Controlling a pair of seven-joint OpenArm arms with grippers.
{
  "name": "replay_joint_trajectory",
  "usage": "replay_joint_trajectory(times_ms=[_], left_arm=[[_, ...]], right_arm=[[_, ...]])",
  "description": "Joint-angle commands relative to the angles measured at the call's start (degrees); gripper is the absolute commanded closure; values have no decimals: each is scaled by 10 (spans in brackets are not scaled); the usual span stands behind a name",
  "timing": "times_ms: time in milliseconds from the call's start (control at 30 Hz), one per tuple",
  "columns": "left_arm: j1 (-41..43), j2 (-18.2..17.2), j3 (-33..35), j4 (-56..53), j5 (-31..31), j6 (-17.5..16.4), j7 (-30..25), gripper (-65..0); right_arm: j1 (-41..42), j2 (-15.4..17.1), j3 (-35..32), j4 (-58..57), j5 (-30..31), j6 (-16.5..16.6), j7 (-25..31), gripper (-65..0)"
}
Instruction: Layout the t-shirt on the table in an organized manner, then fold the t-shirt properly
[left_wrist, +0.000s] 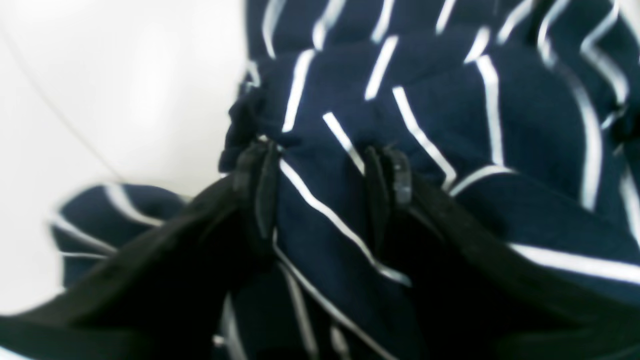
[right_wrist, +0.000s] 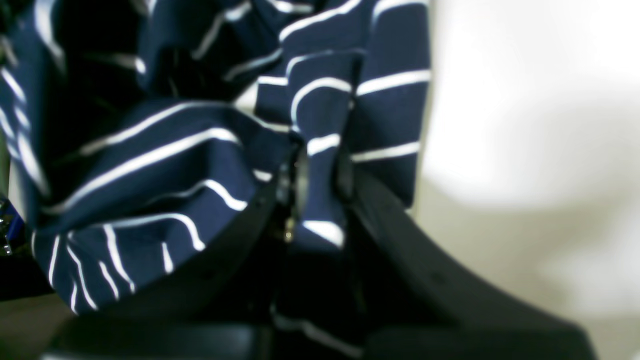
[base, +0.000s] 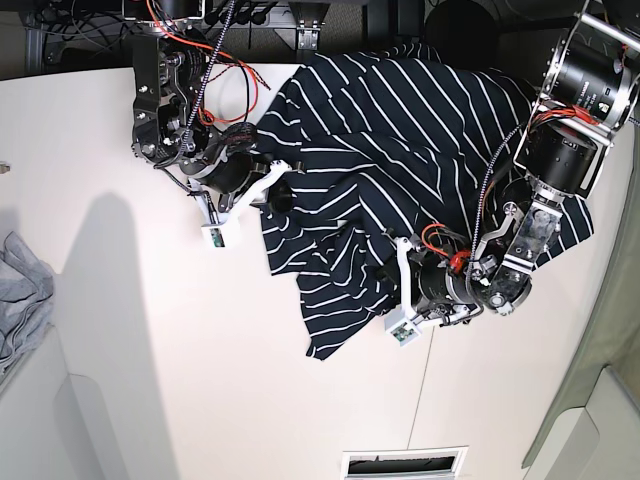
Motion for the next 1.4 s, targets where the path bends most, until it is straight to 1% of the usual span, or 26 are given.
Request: replay_joint_trajectory(times_ms=[0,33,67,167,200,233,333,400,500,533,567,667,767,833,867,900,933,1000,1033,1067,1100,1167,1267,1367], left_arm=[[-21,-2,2,5,-2,3,-13,-114],[-20,-2,5,5,0,14,-12,-12],[-20,-2,5,5,3,28,-8,0],[-31,-10,-1,8,12,88,9,0],[-37,-17,-7,9,12,99,16,0],[-44,-24,-14,11,12,104,23,0],[-56,-52,-40,21,1,104,27,0],[-56,-74,-57,35,-20,103,37,0],[-56,-105,-76,54,-67,101,71,0],[-55,-114,-81,61,-88,96,81,0],[-54,-122,-85,67,-113,81,91,0],[-40,-141,-95,87,-204,23,123,0],[-10,-155,-99,110,-294,-49,156,0],[13,-159,-99,115,-336,-80,182,0],[24,-159,-99,115,-352,-90,196,0],[35,-159,-99,115,-363,-90,206,0],[46,-159,-99,115,-374,-90,209,-39],[63,-158,-99,115,-386,-90,210,-146],[70,-159,-99,115,-392,-90,209,-186],[74,-159,-99,115,-394,-90,208,-213],[77,-159,-102,115,-394,-90,208,-226],[82,-159,-118,115,-399,-90,208,-227],[83,-159,-162,115,-420,-90,209,-226],[83,-159,-214,115,-450,-90,223,-226]], right_arm=[[8,-1,-1,8,11,10,12,0],[8,-1,-1,8,11,10,11,0],[8,0,-1,8,11,10,11,0],[8,9,0,9,12,10,11,0],[7,14,0,9,14,10,11,0],[7,20,0,9,16,12,10,0],[5,39,1,10,30,22,11,0],[1,52,1,13,43,25,11,0],[-11,74,1,29,50,25,11,0],[-15,82,1,36,52,25,11,0],[-21,91,2,43,52,25,11,0],[-40,111,6,65,52,25,13,0],[-64,119,8,85,52,25,13,0],[-77,119,8,85,52,26,13,0],[-82,119,8,85,52,26,13,0],[-85,119,8,85,52,25,13,0],[-87,119,8,85,52,25,13,-3],[-86,119,8,86,52,25,13,-168],[-84,120,9,92,52,25,16,-231],[-84,120,10,101,52,25,20,-268],[-83,119,12,114,53,25,27,-277],[-82,119,14,149,57,25,40,-276],[-68,116,12,193,85,28,48,-276],[-33,97,3,186,75,30,47,-276]])
